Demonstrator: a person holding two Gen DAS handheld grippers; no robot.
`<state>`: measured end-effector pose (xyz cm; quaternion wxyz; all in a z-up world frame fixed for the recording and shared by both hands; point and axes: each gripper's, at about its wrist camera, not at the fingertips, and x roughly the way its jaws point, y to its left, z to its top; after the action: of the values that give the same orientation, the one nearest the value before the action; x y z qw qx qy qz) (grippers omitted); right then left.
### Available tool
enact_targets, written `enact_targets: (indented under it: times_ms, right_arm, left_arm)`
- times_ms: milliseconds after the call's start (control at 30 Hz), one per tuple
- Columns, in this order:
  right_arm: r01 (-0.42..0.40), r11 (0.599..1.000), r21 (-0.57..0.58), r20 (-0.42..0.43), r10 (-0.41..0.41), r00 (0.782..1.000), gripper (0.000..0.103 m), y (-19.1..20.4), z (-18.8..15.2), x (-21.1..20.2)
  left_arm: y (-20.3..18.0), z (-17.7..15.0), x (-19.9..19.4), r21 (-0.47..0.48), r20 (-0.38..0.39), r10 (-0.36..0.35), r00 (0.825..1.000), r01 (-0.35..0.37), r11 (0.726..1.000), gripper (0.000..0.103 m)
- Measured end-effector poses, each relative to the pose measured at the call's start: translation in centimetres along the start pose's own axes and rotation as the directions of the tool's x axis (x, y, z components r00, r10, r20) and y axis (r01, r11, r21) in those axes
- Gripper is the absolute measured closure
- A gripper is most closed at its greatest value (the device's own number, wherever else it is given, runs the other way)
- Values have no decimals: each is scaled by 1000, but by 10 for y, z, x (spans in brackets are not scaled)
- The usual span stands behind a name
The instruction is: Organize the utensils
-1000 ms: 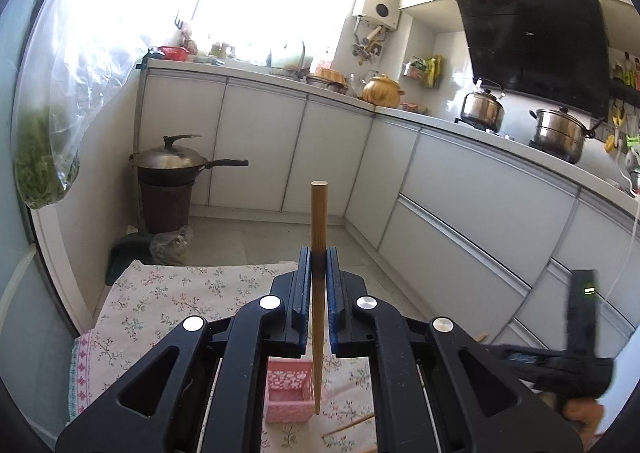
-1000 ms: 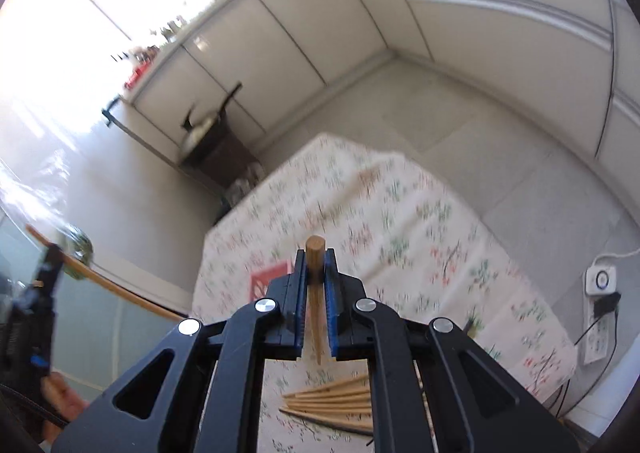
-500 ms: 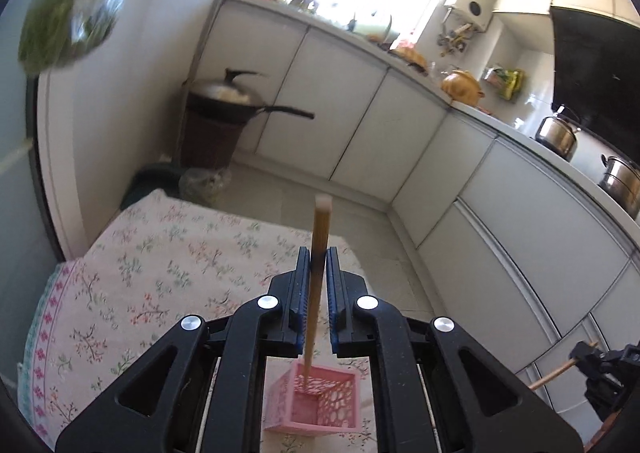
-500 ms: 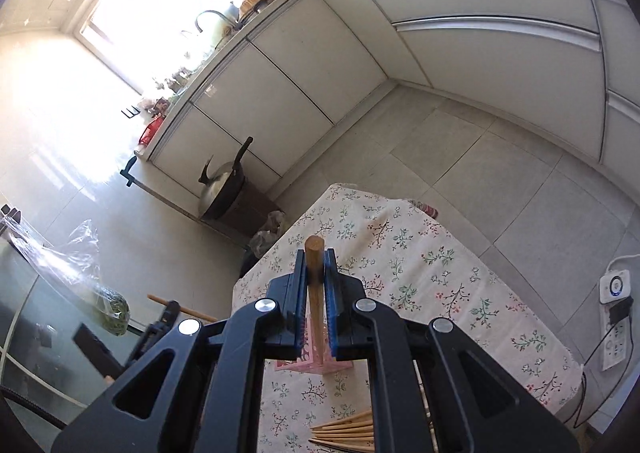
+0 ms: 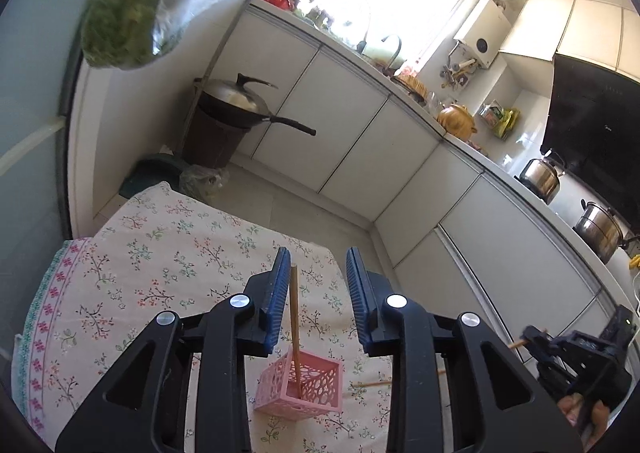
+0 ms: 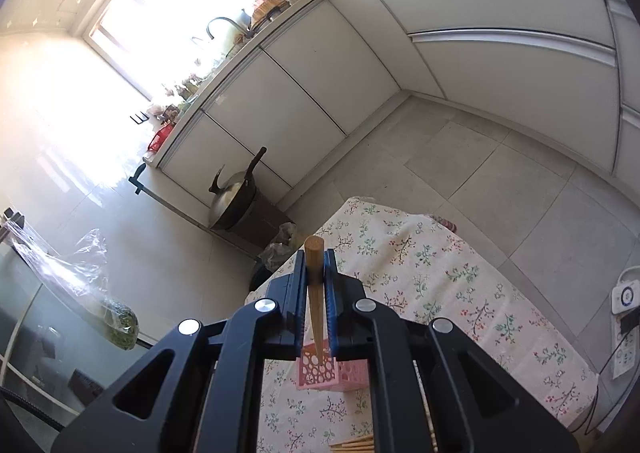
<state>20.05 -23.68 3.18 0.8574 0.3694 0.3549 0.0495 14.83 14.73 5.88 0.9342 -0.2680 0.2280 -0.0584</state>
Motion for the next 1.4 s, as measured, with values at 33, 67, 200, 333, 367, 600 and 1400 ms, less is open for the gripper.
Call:
enact_targets:
  times_ms: [33, 67, 200, 333, 367, 600, 1400]
  right_arm:
    - [2, 1000, -1, -6, -2, 1000, 95, 2, 0, 6]
    - [1, 1000, 3, -13, -1, 1000, 95, 3, -1, 14]
    - [22, 1000, 21, -37, -21, 999, 95, 2, -6, 42]
    - [60, 998, 26, -58, -58, 997, 95, -6, -14, 69]
    - [64, 998, 28, -69, -62, 996, 94, -8, -17, 75]
    - [49, 998, 25, -167, -44, 985, 91, -14, -37, 94]
    - [240, 969, -58, -473, -239, 848, 37, -70, -34, 178]
  left_arm:
    - [0, -1, -1, 12, -6, 3, 1000, -3, 1000, 74]
    - [-2, -1, -2, 32, -10, 10, 1000, -9, 999, 74]
    - [-9, -3, -3, 88, 3, 32, 999, -32, 996, 74]
    - [-13, -5, 2, 105, -19, 14, 1000, -12, 994, 73]
    - [-16, -7, 4, 117, -29, 12, 1000, -9, 993, 73]
    - [-30, -19, 7, 188, -68, 3, 998, 10, 982, 69]
    - [-36, -7, -29, 206, -21, -18, 1000, 22, 978, 56]
